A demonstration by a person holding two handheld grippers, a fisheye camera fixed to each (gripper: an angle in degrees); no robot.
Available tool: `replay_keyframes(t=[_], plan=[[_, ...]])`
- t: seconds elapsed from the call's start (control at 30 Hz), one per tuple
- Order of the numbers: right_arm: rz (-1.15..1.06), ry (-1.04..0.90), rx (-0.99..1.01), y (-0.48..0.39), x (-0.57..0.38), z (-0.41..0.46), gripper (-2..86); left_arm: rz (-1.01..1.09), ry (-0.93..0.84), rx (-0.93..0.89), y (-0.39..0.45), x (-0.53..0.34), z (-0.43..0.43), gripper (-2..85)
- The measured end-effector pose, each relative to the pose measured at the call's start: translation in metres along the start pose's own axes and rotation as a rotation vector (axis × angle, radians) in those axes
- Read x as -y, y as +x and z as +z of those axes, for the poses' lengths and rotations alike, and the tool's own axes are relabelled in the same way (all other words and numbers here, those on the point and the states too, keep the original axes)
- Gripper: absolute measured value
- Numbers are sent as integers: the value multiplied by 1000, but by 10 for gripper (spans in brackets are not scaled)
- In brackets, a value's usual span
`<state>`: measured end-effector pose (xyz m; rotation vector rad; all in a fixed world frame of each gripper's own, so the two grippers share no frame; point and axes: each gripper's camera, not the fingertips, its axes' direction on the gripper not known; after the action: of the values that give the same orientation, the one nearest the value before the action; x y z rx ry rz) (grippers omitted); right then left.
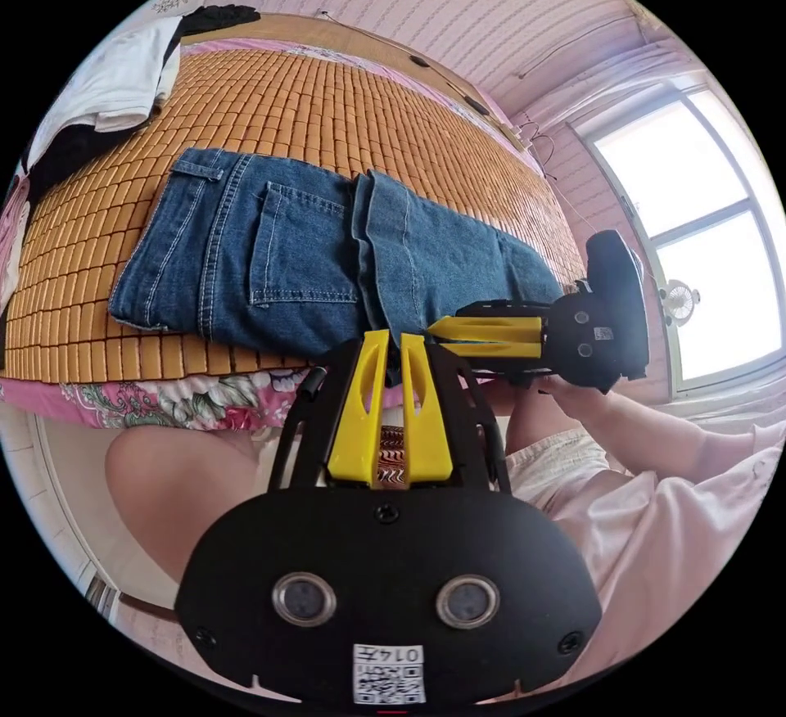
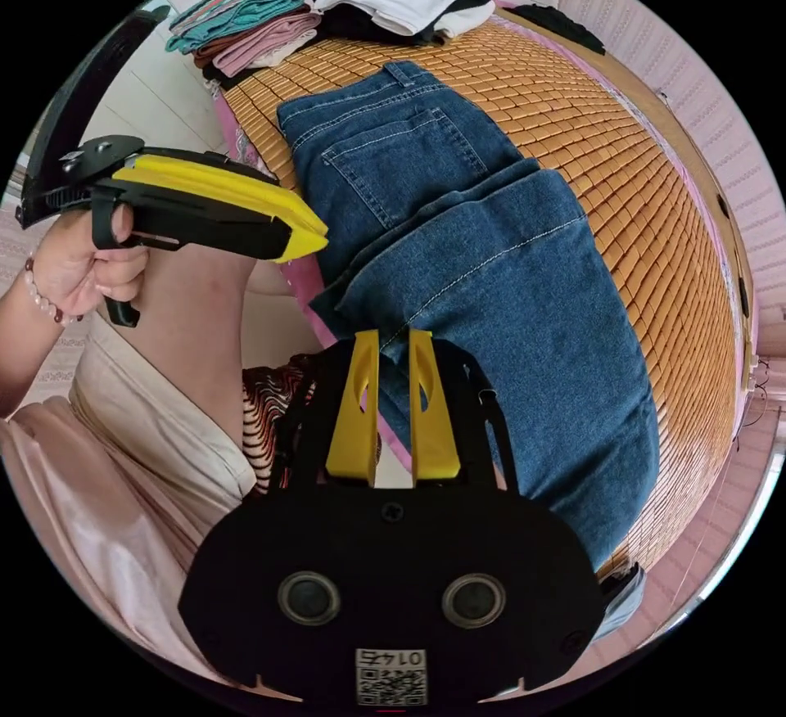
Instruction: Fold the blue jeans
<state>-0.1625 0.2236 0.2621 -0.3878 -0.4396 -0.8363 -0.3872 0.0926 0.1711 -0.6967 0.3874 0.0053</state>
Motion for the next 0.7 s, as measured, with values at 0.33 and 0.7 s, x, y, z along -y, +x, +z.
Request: replay_keyframes(t=[0.33,0.7], plan=[[-142,81,152,-6,7,-13,15,-19,35,37,2,-16,-18,33],[-169,136,66,44,47,-3,87,8,-122,90,32,-24,31,96]])
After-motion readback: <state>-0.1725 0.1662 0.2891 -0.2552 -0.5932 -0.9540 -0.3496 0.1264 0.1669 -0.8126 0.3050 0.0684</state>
